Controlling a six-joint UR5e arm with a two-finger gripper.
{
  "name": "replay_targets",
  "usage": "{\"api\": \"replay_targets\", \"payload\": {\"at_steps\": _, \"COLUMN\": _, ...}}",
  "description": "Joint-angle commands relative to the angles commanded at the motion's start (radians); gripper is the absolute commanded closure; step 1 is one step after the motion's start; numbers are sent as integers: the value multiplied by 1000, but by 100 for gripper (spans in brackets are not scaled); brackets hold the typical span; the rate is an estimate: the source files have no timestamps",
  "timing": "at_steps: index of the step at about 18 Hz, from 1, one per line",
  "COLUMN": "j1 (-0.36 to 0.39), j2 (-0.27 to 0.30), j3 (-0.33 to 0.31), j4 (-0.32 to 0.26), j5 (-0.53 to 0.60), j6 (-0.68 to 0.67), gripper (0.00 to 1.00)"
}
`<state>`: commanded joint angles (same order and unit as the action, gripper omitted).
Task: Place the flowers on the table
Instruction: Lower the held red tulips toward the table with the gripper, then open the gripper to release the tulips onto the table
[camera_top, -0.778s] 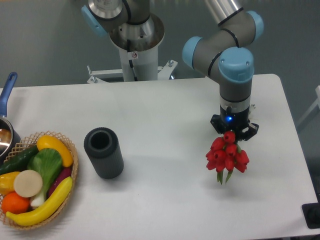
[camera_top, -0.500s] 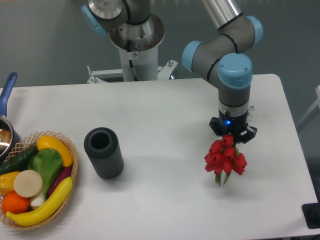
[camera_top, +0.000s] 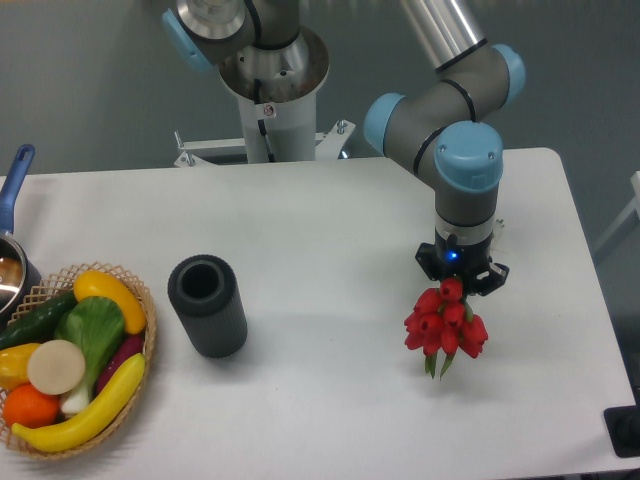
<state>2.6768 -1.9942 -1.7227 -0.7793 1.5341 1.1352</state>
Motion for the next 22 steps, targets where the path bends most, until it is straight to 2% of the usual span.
{"api": "replay_targets", "payload": {"at_steps": 1, "j1": -2, "j2": 0, "j3": 0, "j4": -2, "j5": 0, "j6": 0, "gripper": 31}}
{"api": "replay_targets", "payload": {"at_steps": 2, "j1": -2, "j2": 0, "j3": 0, "j4": 0, "j5": 0, "j6": 0, "gripper": 10}}
{"api": "replay_targets", "payload": {"at_steps": 3, "j1": -2, "j2": 0, "j3": 0, "j4": 0, "j5": 0, "j6": -2, "gripper": 0}}
{"api": "replay_targets", "payload": {"at_steps": 9, "j1": 3, "j2": 17, "j3": 0, "j4": 23, "j5": -22, "j6": -8, "gripper": 0}}
{"api": "replay_targets", "payload": {"at_steps": 13, "j1": 18, "j2": 52, "j3": -15, "j4": 25, "j5": -17, "j6": 6, "gripper": 0}}
{"api": "replay_targets", "payload": {"at_steps": 18, "j1": 41, "j2": 95, "j3": -23, "j4": 20, "j5": -15, "j6": 136, "gripper": 0}}
{"api": "replay_targets", "payload": {"at_steps": 22, "j1": 77, "j2": 97, "j3": -23, "j4": 9, "j5": -14, "j6": 227, "gripper": 0}}
